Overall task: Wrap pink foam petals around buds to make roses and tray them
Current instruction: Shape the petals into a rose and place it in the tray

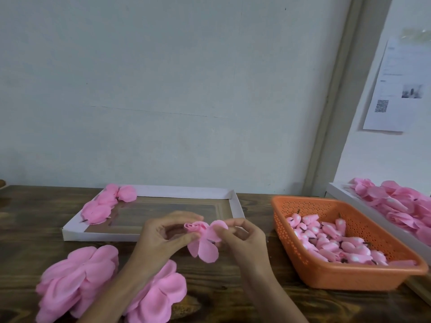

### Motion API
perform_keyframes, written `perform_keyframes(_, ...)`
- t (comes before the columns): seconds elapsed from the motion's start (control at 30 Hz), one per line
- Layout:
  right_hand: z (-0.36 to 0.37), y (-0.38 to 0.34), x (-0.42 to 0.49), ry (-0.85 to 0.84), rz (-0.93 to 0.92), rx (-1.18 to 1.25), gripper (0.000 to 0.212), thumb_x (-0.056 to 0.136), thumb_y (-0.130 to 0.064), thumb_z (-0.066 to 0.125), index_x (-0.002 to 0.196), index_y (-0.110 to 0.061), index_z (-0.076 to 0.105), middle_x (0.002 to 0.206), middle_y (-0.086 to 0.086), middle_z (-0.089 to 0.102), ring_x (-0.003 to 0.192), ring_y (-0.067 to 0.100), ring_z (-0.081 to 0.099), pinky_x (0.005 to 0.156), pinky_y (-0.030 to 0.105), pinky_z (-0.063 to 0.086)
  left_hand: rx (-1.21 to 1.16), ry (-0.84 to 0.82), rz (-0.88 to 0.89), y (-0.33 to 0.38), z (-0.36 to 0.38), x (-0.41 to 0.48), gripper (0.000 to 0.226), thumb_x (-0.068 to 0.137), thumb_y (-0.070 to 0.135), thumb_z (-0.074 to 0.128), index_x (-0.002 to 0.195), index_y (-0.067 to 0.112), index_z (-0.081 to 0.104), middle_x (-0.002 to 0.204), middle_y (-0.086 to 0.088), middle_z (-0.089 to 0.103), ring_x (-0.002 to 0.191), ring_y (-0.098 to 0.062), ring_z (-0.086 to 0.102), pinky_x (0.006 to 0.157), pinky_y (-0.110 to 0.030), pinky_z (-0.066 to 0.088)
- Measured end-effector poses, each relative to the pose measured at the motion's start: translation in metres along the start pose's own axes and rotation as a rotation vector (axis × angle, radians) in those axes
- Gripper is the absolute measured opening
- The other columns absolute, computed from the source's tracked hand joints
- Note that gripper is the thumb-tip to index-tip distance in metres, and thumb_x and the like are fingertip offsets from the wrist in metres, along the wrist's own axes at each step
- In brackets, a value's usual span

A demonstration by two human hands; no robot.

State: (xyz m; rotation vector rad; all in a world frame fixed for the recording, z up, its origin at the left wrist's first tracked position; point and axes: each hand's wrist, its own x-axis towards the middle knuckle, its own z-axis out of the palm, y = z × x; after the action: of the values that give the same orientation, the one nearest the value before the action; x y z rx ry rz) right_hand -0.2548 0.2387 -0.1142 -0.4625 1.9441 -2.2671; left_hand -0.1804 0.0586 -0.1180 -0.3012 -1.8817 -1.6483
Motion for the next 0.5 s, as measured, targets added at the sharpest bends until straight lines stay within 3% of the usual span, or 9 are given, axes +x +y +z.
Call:
perform_keyframes(0.13,0.0032,-0.0023,-0.0045,0.037,-0.115,0.021,0.019,0.083,-0.016,0.087,0.091,-0.007,0.073,0.082,0.010,0.079,0.071,0.028,0.078,0.060,0.030,0.061,0.047,-0.052,-0.004,0.0008,0.0044,-0.0003,0.027,0.080,0.007,0.083,0.101,0.023,0.085,0.116,-0.003,0.078,0.109,-0.025,0.075,0.090,-0.032,0.062)
perform_keyframes(0.27,0.0047,-0.0040,-0.0067,-0.087,-0.238,-0.043,0.008,0.087,-0.016,0.085,0.089,-0.012,0.078,0.085,0.007,0.080,0.078,0.023,0.077,0.069,0.030,0.063,0.093,-0.047,0.003,0.0021,0.0051,0.0002,0.025,0.079,0.012,0.082,0.100,0.027,0.085,0.122,0.004,0.077,0.113,-0.018,0.073,0.092,-0.029,0.061)
perform_keyframes(0.5,0.0044,-0.0056,-0.0044,-0.211,-0.244,-0.041,0.007,0.094,-0.017,0.077,0.098,-0.021,0.082,0.099,0.002,0.080,0.096,0.018,0.076,0.082,0.027,0.060,0.035,0.050,-0.021,0.0051,-0.0016,-0.0003,0.024,0.076,0.016,0.084,0.097,0.028,0.084,0.099,-0.005,0.082,0.095,-0.023,0.077,0.082,-0.027,0.062)
